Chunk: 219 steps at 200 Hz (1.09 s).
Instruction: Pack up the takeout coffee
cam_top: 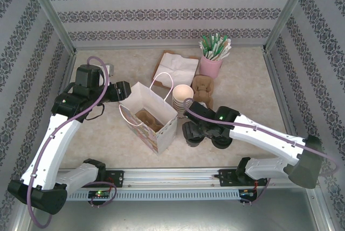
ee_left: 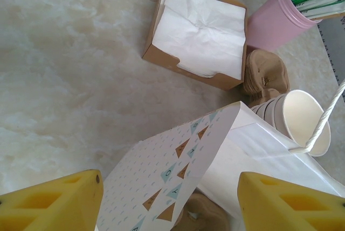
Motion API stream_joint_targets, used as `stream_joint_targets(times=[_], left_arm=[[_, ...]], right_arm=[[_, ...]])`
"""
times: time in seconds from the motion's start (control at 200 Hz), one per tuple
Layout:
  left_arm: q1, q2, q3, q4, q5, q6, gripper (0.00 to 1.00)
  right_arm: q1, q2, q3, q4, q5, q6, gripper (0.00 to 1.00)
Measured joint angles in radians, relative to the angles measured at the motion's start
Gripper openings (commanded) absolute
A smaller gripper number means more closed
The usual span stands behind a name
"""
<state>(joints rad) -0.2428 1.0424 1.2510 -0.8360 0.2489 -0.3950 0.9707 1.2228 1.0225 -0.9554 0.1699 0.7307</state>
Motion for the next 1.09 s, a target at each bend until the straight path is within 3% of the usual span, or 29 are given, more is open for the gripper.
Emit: stream_joint_targets(times=[0.42,1.094], left_arm=[[0.0,0.0,0.0,0.0,0.0,0.0,0.68],[0.0,0.0,-0.006,0.007,0.0,0.0,0.68]], right_arm=[[0.002,0.058,0.0,0.006,0.001,0.0,0.83],[0.009,0.078,0.011,-0.034,0.041,0.004,0.67]])
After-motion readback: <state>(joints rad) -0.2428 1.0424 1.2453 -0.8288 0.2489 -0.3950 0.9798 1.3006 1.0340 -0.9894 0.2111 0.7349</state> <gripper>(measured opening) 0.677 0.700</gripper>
